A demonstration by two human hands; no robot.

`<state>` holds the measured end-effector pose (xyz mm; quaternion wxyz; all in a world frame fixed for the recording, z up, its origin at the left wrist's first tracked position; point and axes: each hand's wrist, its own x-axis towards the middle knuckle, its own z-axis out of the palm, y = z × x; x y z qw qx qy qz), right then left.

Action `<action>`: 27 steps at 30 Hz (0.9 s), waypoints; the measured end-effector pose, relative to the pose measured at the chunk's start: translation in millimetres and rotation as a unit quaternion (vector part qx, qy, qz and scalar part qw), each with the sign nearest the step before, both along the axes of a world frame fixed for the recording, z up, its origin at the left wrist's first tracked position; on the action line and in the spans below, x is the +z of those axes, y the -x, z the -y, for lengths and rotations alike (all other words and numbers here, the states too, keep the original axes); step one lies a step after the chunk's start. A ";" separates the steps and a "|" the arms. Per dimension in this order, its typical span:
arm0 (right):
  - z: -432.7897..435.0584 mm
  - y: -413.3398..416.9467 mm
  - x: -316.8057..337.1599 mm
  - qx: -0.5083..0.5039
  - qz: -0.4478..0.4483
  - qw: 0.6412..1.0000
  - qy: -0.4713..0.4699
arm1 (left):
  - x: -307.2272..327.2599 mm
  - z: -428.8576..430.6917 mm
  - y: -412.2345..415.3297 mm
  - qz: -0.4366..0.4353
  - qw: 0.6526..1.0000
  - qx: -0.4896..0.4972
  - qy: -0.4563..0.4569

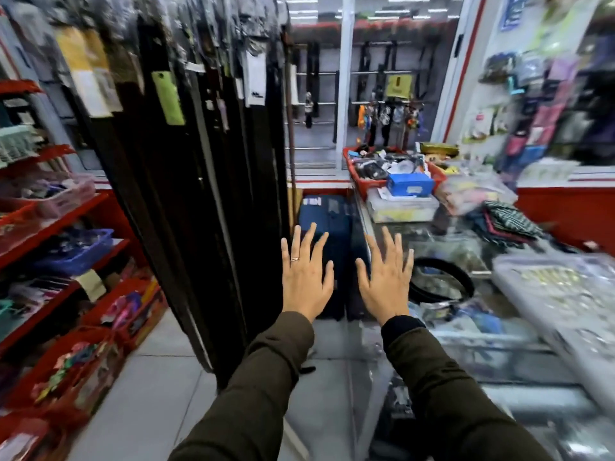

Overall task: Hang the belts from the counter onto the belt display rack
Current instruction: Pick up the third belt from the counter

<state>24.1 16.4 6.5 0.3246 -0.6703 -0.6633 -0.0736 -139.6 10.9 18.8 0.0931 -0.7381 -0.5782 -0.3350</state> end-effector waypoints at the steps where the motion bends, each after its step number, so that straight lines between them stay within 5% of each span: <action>1: 3.1 -13.4 -6.5 -0.011 0.002 1.000 0.015 | -7.3 -2.1 -11.0 -0.006 1.000 -0.014 0.012; 8: 16.3 -115.4 -34.6 -0.069 0.033 0.982 0.175 | -49.1 -24.6 -96.2 -0.054 0.983 -0.129 0.116; 15: -1.1 -176.1 -48.8 -0.048 0.138 0.920 0.364 | -64.8 -63.6 -173.3 -0.167 0.911 -0.250 0.281; 21: -22.7 -192.3 -46.9 -0.010 0.139 0.925 0.354 | -68.0 -77.3 -210.0 -0.217 0.885 -0.243 0.332; 27: -23.7 -193.1 -36.9 0.043 0.060 0.934 0.350 | -69.0 -73.3 -205.9 -0.206 0.912 -0.212 0.285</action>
